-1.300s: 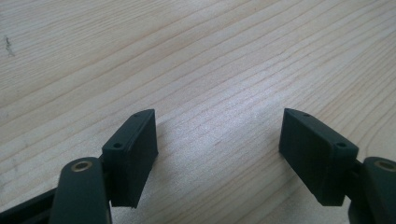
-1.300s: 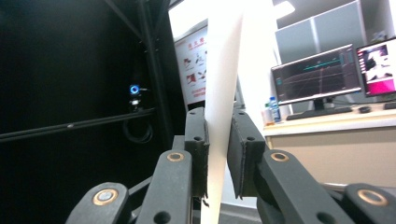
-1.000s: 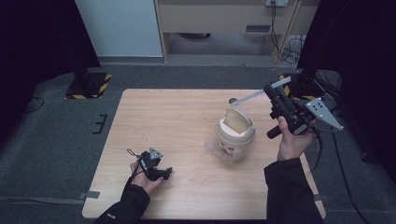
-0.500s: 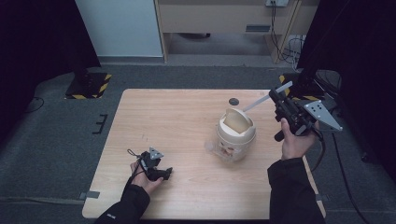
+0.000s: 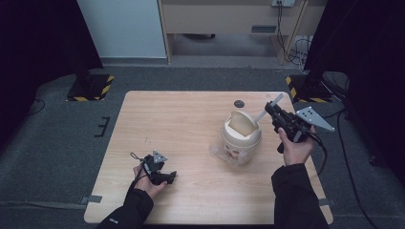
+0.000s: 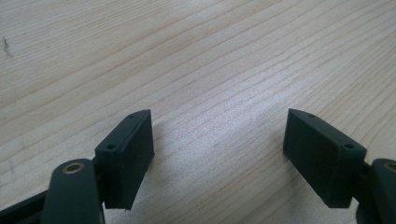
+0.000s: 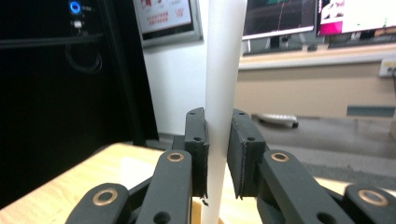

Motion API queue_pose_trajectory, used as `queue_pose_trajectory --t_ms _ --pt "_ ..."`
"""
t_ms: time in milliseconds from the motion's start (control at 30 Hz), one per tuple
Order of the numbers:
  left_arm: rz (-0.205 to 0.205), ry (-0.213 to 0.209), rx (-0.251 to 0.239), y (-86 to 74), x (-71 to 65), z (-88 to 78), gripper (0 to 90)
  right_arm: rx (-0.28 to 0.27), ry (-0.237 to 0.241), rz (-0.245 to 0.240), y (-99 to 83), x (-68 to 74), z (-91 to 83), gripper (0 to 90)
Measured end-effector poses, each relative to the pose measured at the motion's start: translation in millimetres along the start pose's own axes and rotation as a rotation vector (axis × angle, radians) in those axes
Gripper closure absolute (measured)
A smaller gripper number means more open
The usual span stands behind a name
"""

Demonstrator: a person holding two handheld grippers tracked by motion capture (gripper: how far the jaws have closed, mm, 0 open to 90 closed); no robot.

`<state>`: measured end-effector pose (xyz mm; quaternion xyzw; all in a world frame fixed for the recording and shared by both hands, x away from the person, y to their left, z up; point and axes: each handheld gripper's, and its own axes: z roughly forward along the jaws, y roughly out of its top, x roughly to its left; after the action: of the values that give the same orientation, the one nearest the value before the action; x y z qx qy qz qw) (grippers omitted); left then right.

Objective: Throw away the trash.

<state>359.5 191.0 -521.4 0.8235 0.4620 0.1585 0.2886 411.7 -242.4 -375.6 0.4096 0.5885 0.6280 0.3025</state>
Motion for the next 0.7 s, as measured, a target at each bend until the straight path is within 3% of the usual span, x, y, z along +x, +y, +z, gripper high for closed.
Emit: queue_pose_trajectory --t_ms 433,600,700 --pt "0.001 0.0 0.0 0.0 0.1 0.1 23.6 0.098 -0.002 0.043 -23.9 -4.9 9.7 77.5" --pt "0.0 0.0 -0.002 -0.2 0.1 0.0 23.6 0.107 0.004 0.071 -27.2 -8.7 7.1 67.0" --pt "0.0 0.0 -0.002 -0.3 0.1 0.0 23.5 0.123 0.0 0.09 -29.4 -11.3 2.6 50.4"
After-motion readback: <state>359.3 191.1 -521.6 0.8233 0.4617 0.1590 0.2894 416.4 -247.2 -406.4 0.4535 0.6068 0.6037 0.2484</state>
